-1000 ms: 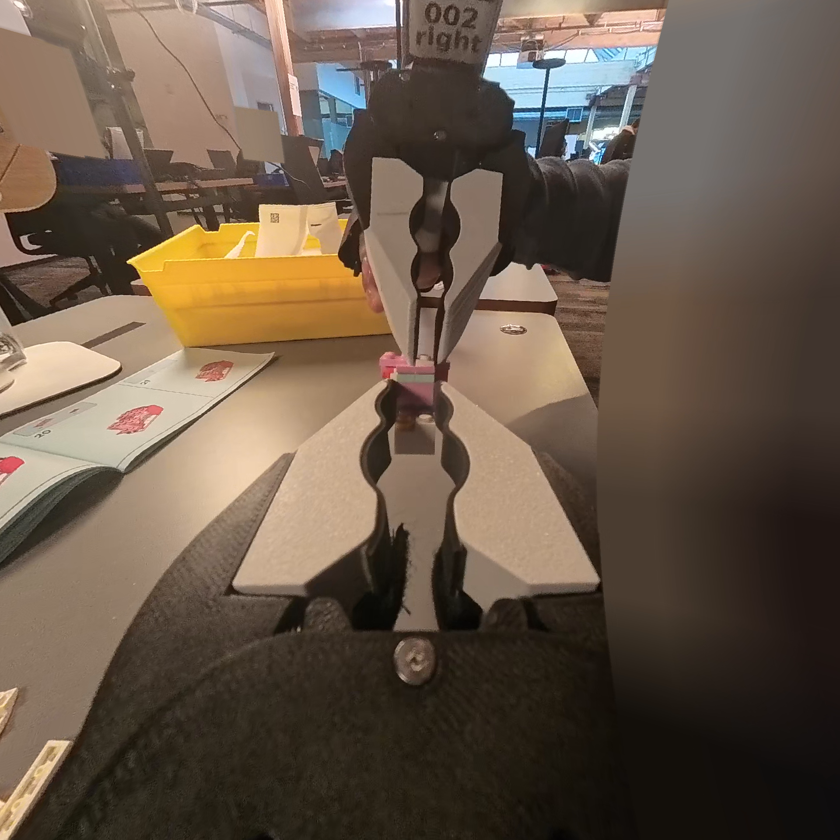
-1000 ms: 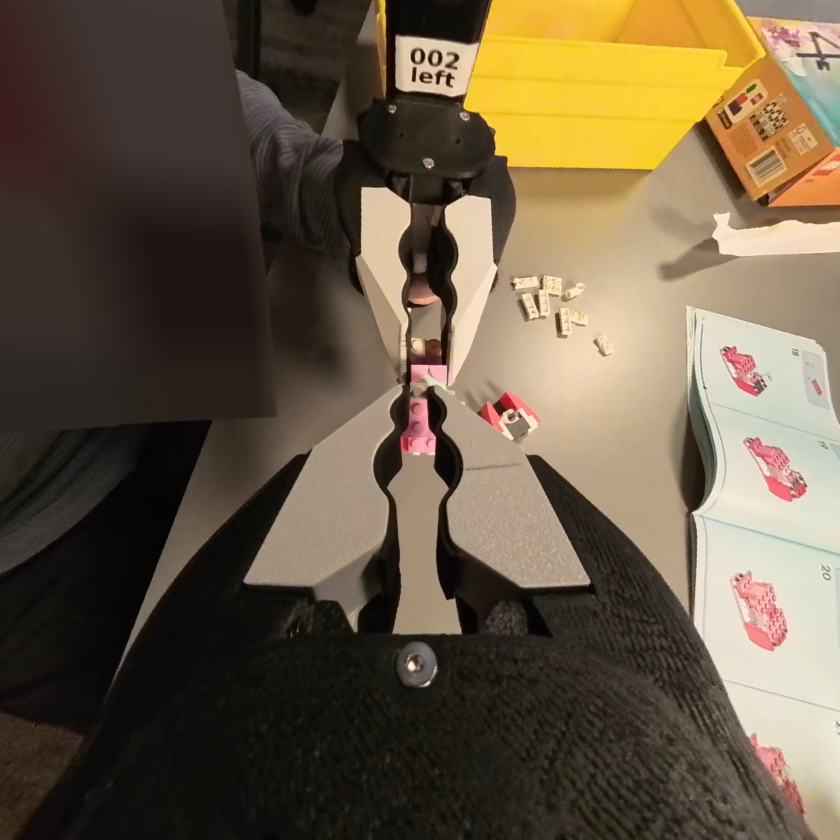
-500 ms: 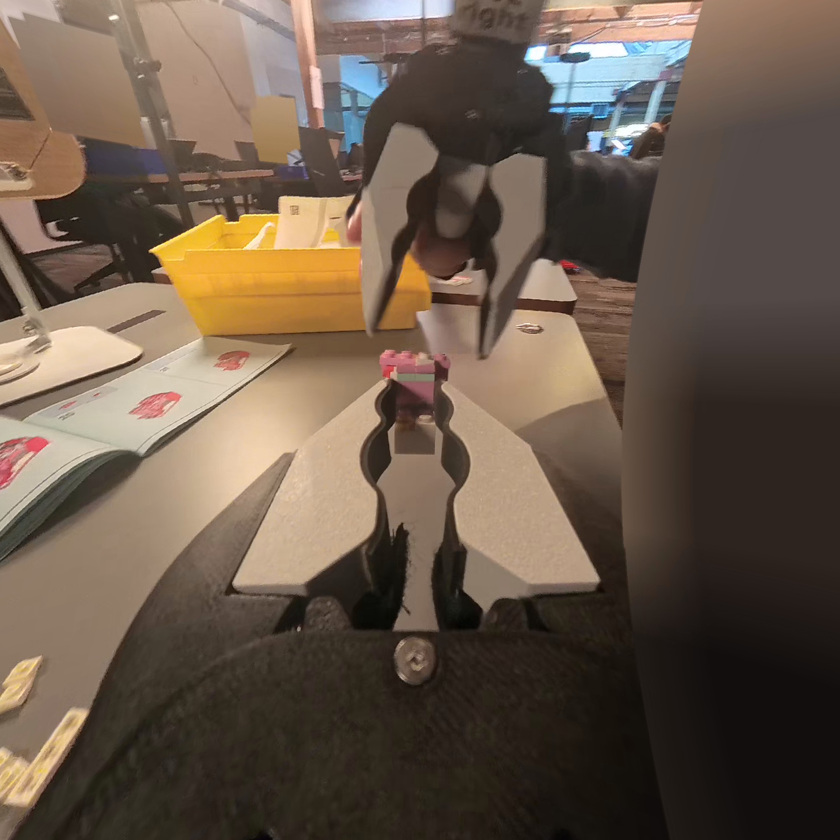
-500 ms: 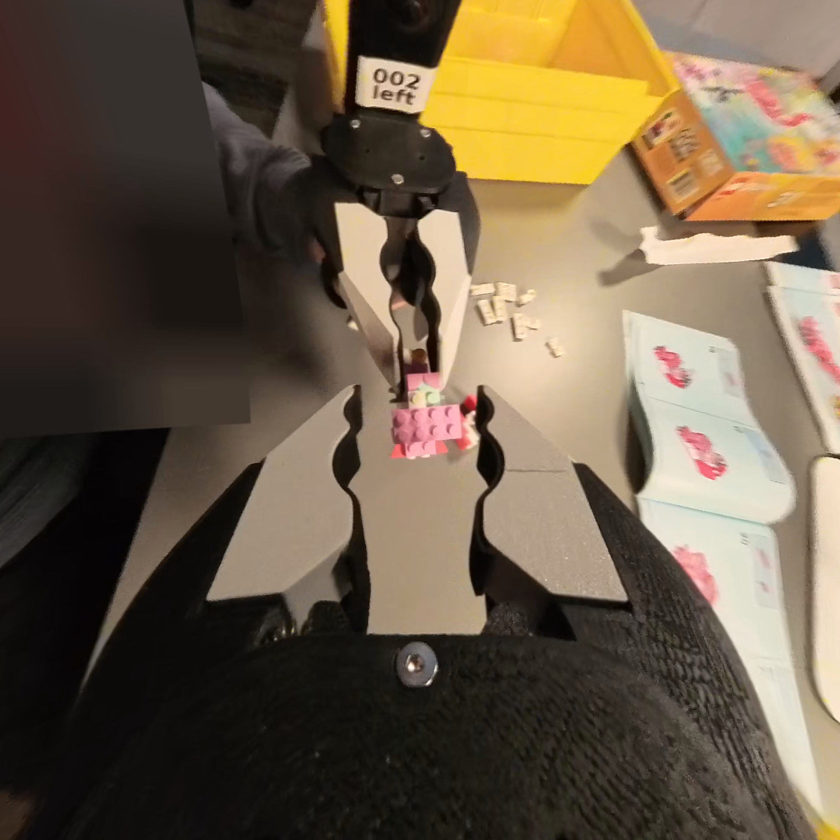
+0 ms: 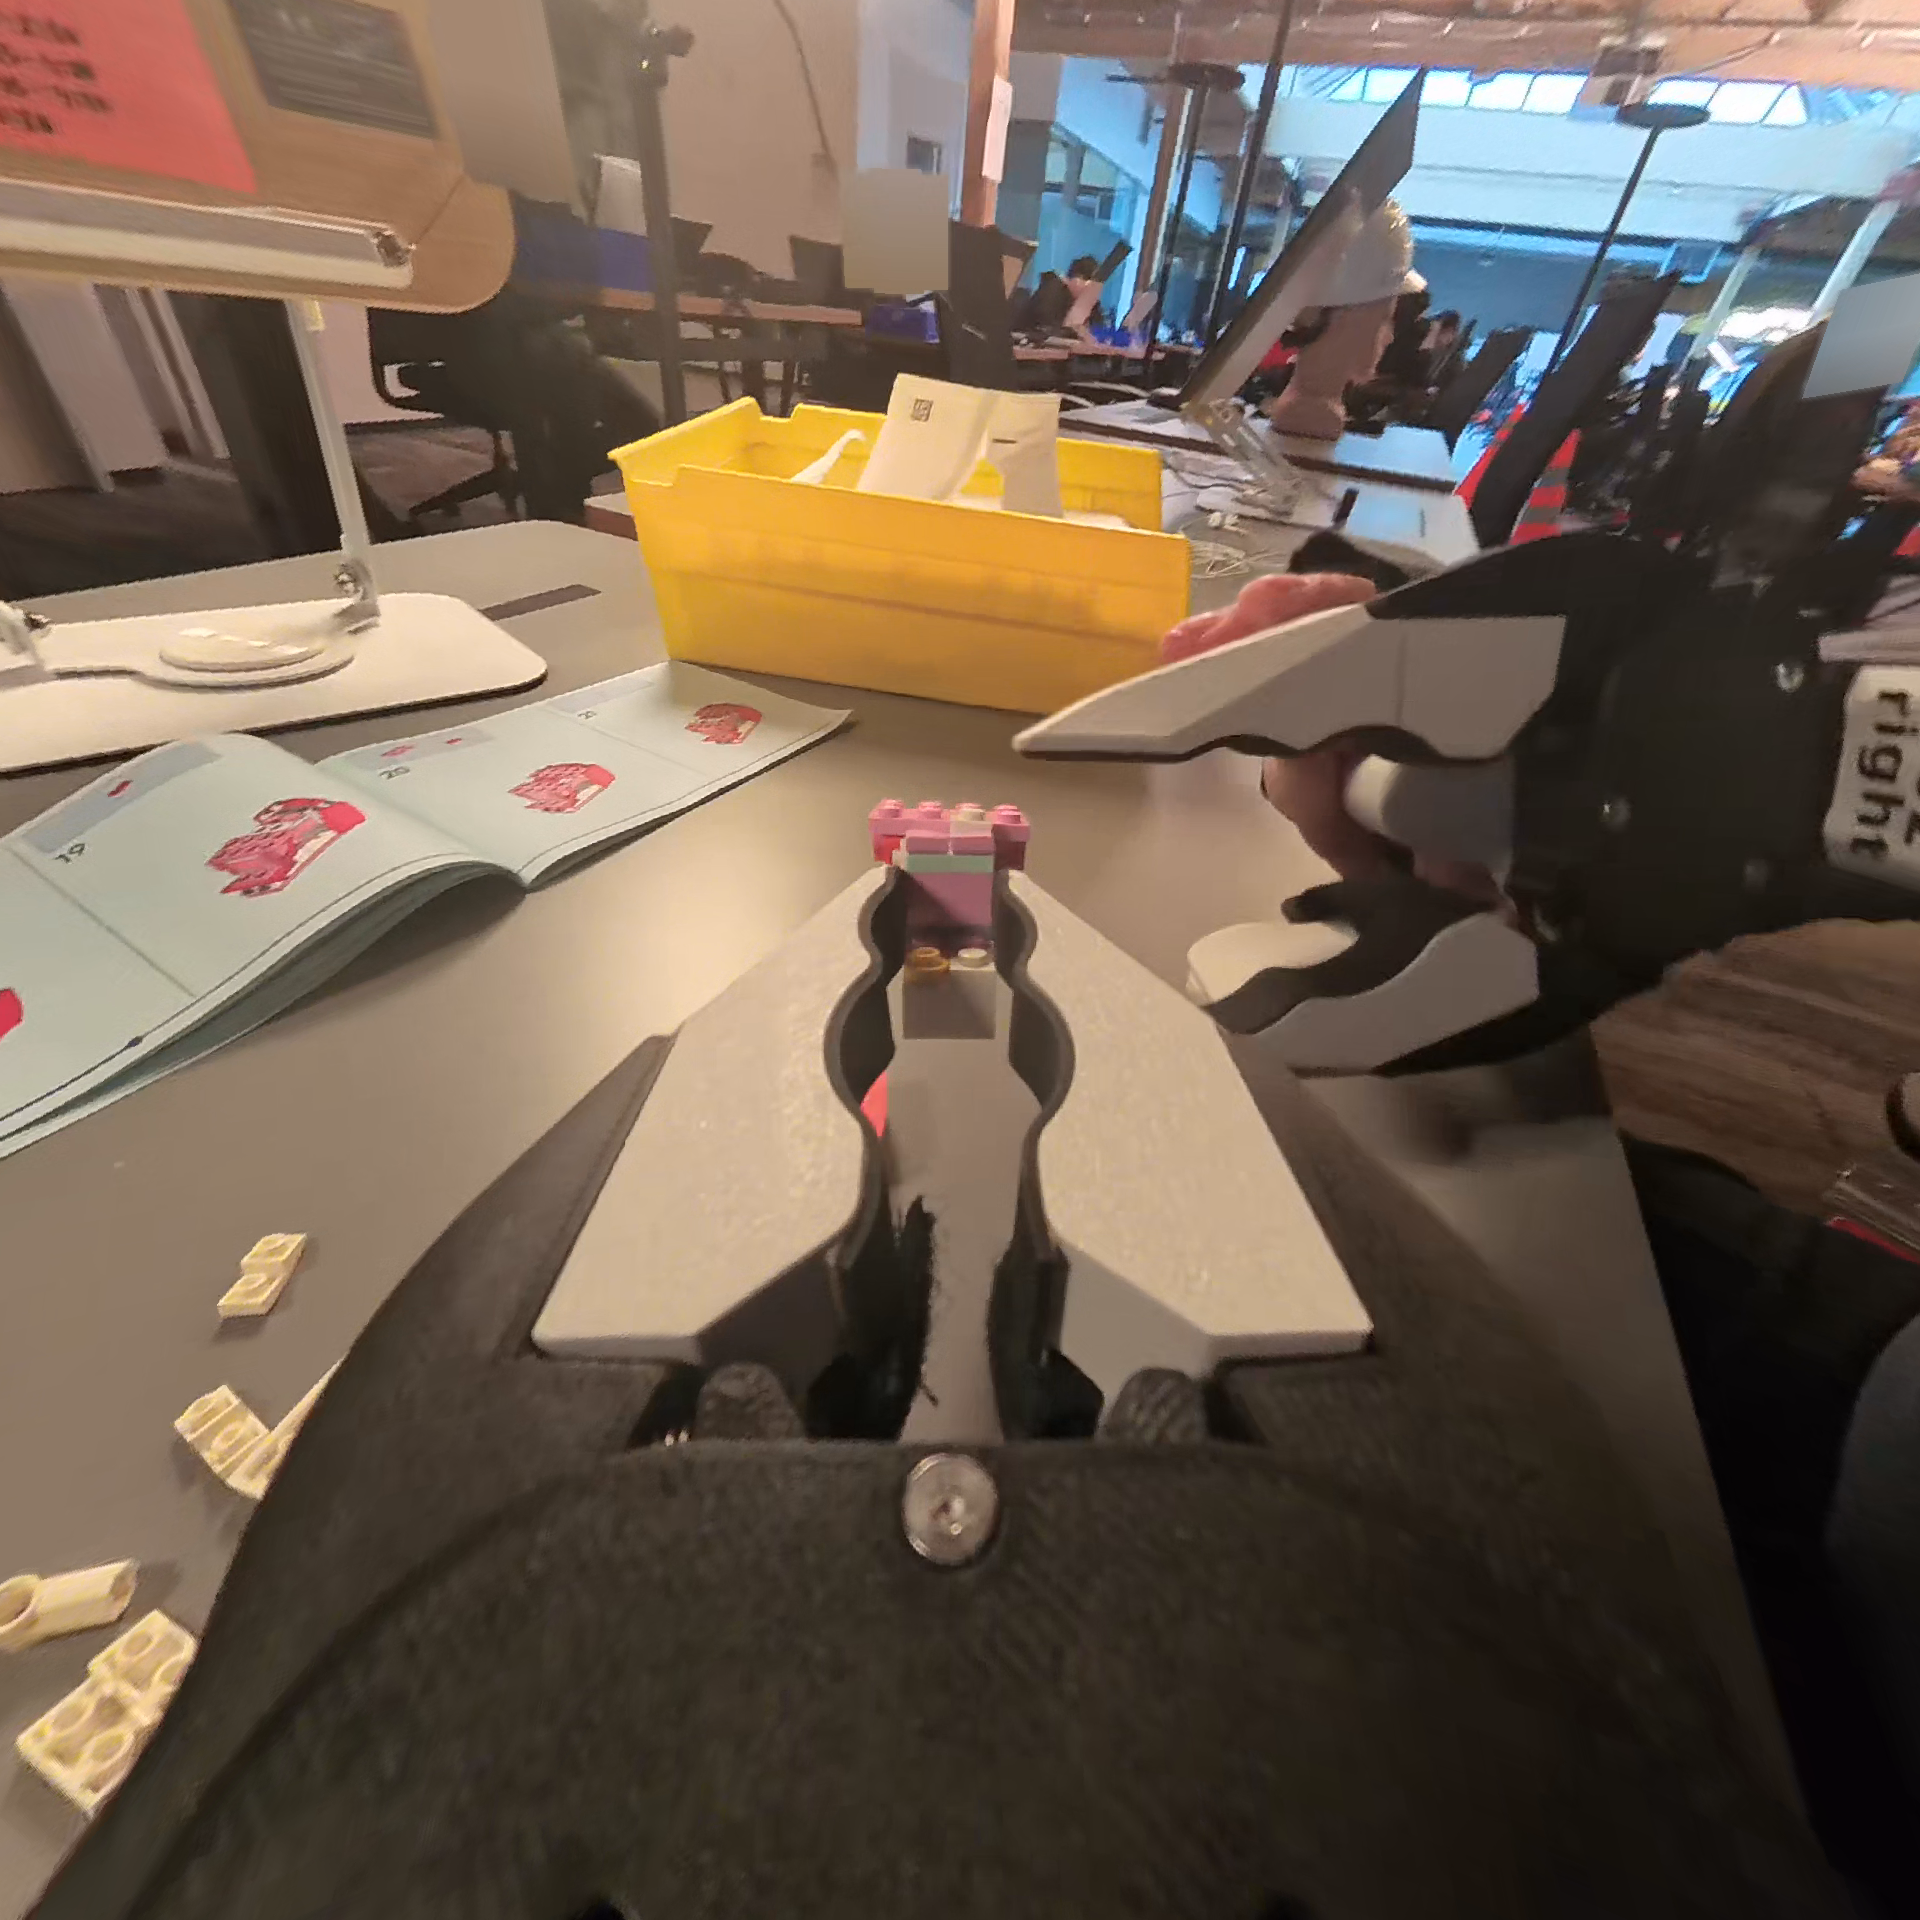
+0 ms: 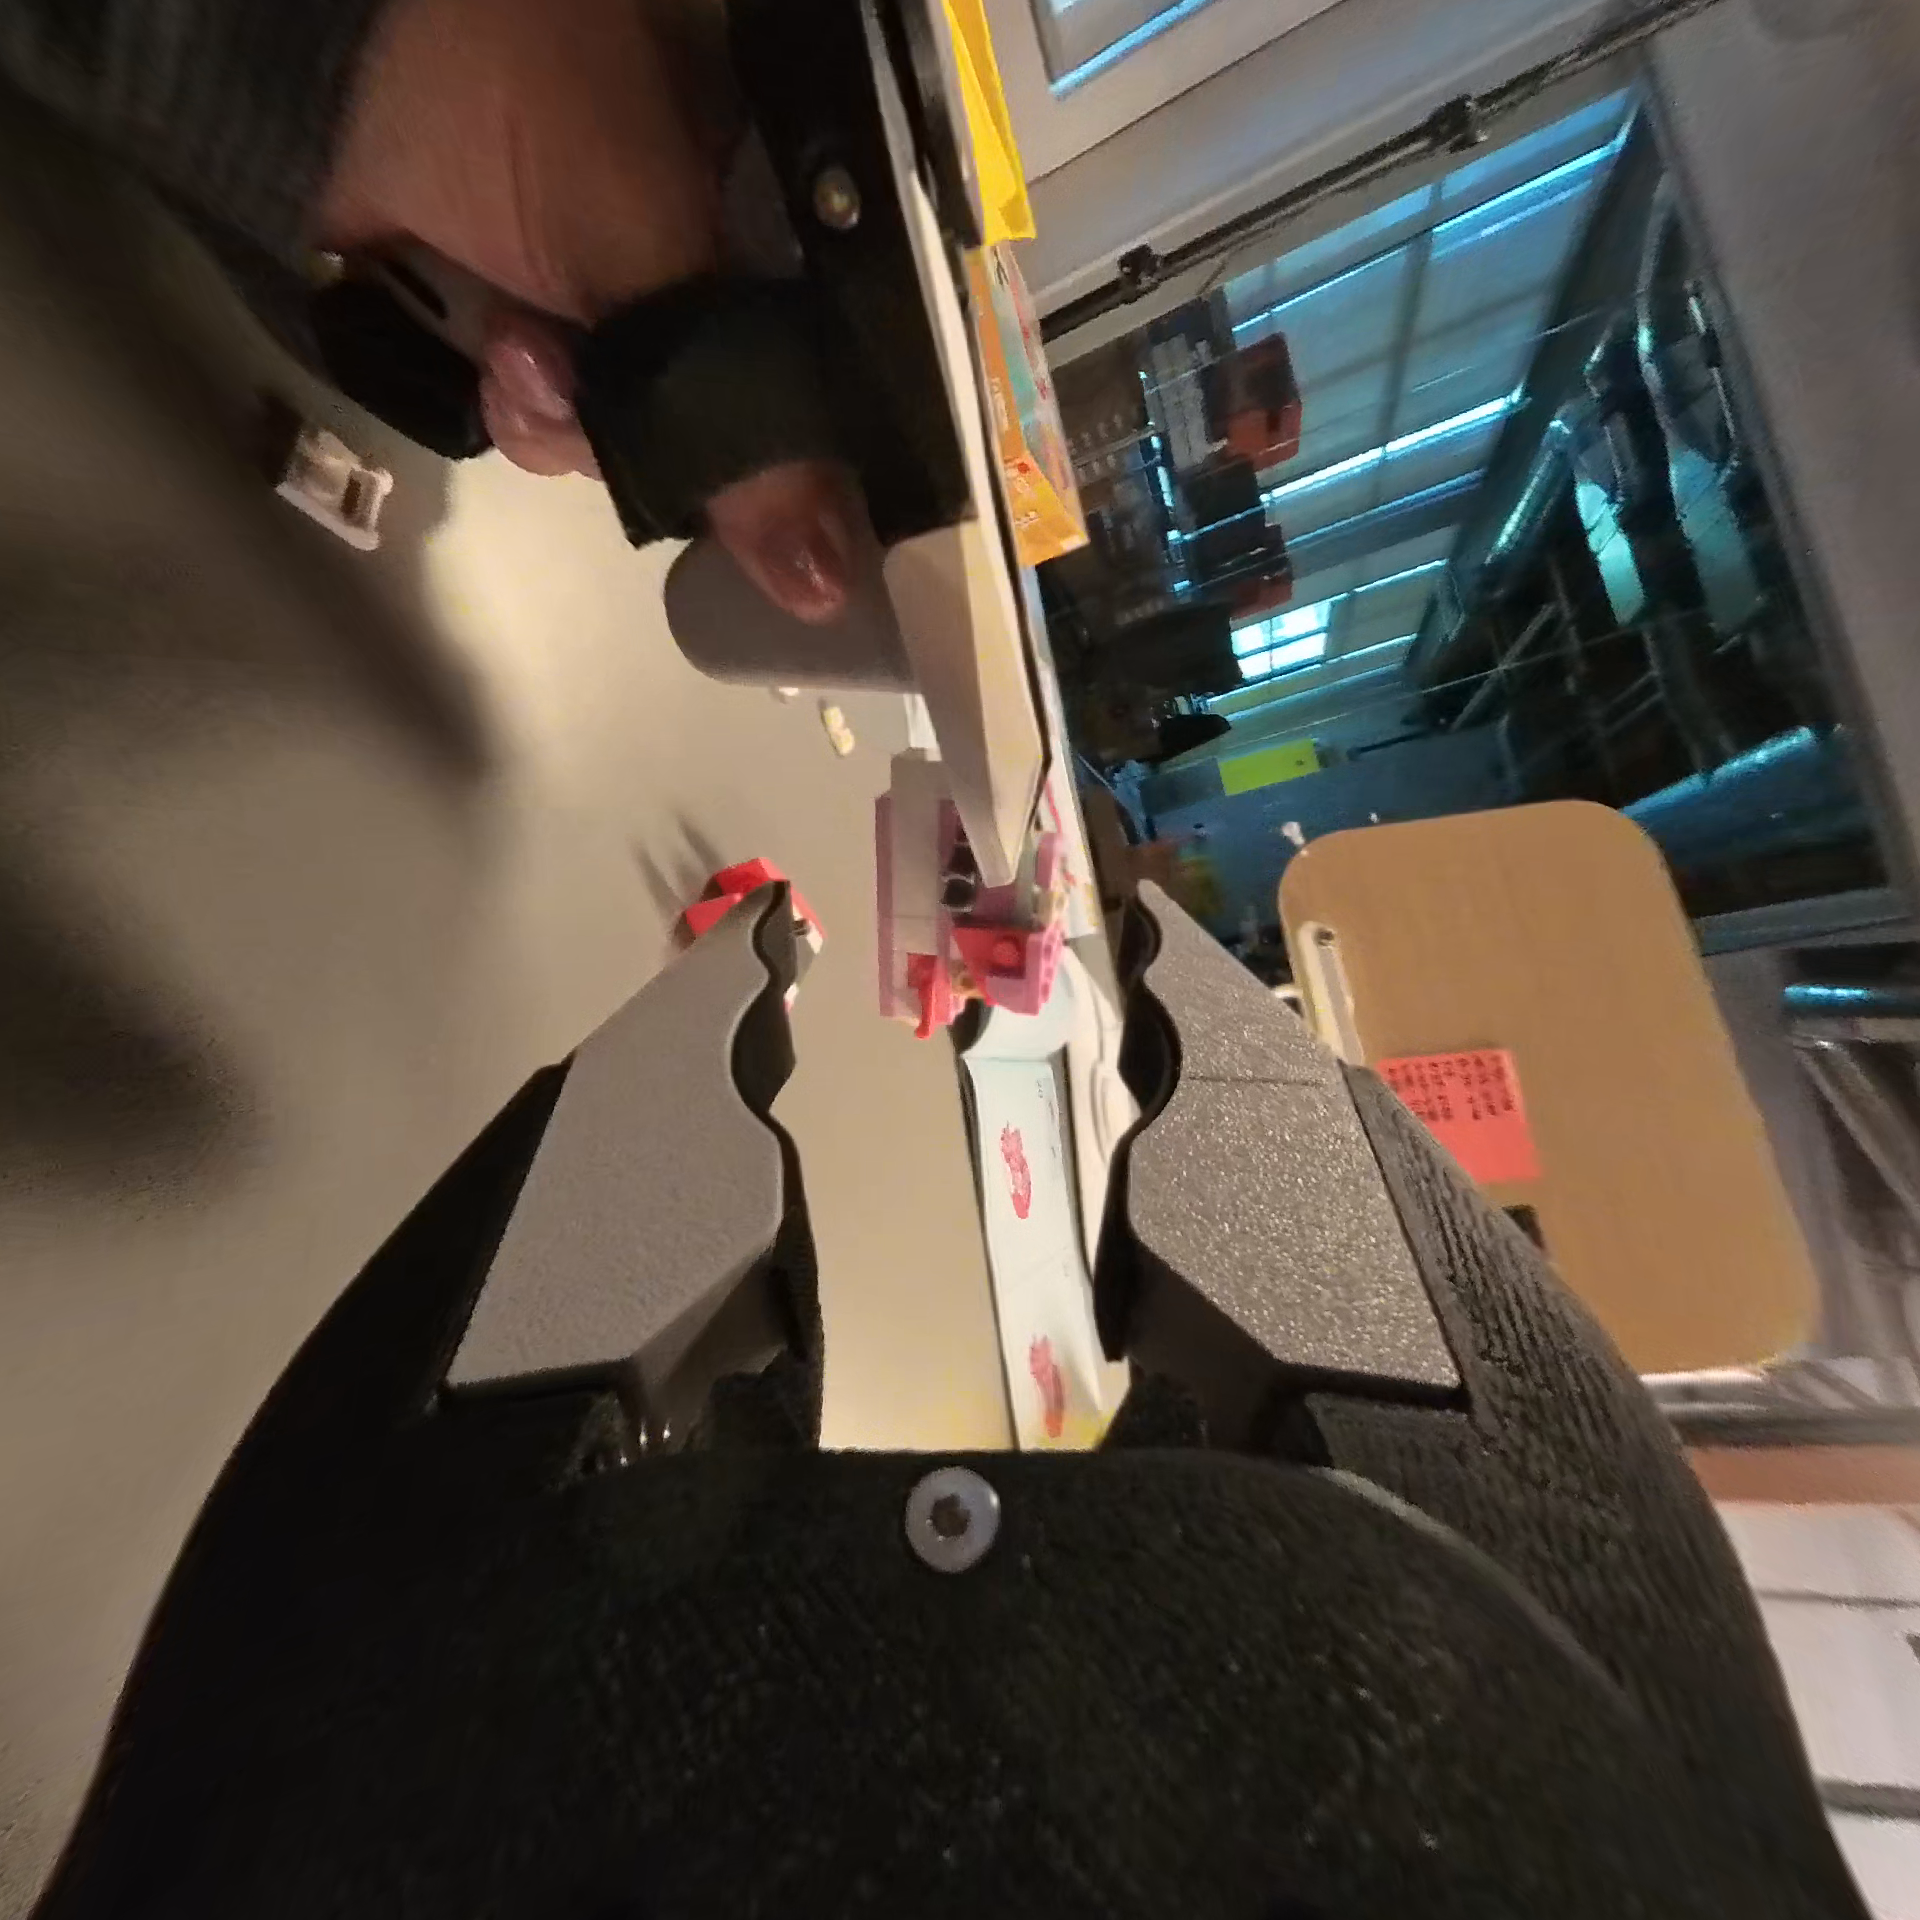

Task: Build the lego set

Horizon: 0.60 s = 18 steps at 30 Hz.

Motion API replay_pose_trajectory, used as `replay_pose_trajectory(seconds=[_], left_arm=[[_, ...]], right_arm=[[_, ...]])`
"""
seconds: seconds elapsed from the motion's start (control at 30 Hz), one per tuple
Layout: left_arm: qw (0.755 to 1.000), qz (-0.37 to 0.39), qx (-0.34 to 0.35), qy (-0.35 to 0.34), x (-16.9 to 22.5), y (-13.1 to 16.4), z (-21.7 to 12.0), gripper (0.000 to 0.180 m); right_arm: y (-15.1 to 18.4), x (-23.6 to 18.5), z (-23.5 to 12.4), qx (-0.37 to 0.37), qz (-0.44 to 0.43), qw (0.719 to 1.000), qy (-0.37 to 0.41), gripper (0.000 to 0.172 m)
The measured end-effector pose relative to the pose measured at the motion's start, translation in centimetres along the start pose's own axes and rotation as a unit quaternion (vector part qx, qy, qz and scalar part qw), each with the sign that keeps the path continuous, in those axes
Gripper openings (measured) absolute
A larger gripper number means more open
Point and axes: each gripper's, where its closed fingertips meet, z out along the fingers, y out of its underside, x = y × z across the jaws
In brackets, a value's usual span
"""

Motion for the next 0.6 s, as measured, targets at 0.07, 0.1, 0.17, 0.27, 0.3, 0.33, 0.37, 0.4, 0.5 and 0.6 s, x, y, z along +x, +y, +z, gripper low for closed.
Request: replay_pose_trajectory(seconds=[0.07,0.1,0.17,0.27,0.3,0.33,0.37,0.4,0.5,0.6], left_arm=[[1.000,0.001,-0.002,0.000,0.1,0.0,0.0,0.015],[1.000,0.000,-0.002,0.001,0.1,0.0,0.0,0.015],[1.000,-0.003,-0.001,0.001,0.1,0.0,0.0,0.015],[1.000,-0.001,0.002,0.002,0.1,-0.1,0.0,0.015],[1.000,0.000,0.000,0.001,0.1,-0.1,0.0,0.015],[1.000,0.001,0.000,0.003,0.2,-0.1,0.0,0.015],[1.000,0.001,0.000,0.004,0.3,-0.1,0.0,0.015],[1.000,0.002,-0.001,0.004,0.3,0.0,0.0,0.015],[1.000,0.000,-0.005,0.004,0.2,0.1,0.1,0.015],[1.000,0.001,-0.010,0.007,0.4,0.3,0.2,0.015]], right_arm=[[0.1,0.1,0.4,-0.006,-0.013,1.000,0.015,0.062],[0.2,0.0,0.6,-0.010,-0.019,1.000,0.015,0.062],[0.6,-0.4,1.0,-0.019,-0.026,0.999,0.013,0.062],[1.1,-0.9,1.4,-0.026,-0.022,0.999,0.012,0.065],[1.1,-0.9,1.4,-0.025,-0.027,0.999,0.016,0.065],[1.1,-0.8,1.5,-0.024,-0.031,0.999,0.021,0.065],[1.1,-0.8,1.5,-0.024,-0.033,0.999,0.025,0.064],[1.1,-0.8,1.6,-0.027,-0.035,0.999,0.026,0.064],[1.3,-0.4,1.7,-0.031,-0.041,0.998,0.040,0.054],[1.4,0.1,1.5,-0.031,-0.053,0.996,0.057,0.041]])
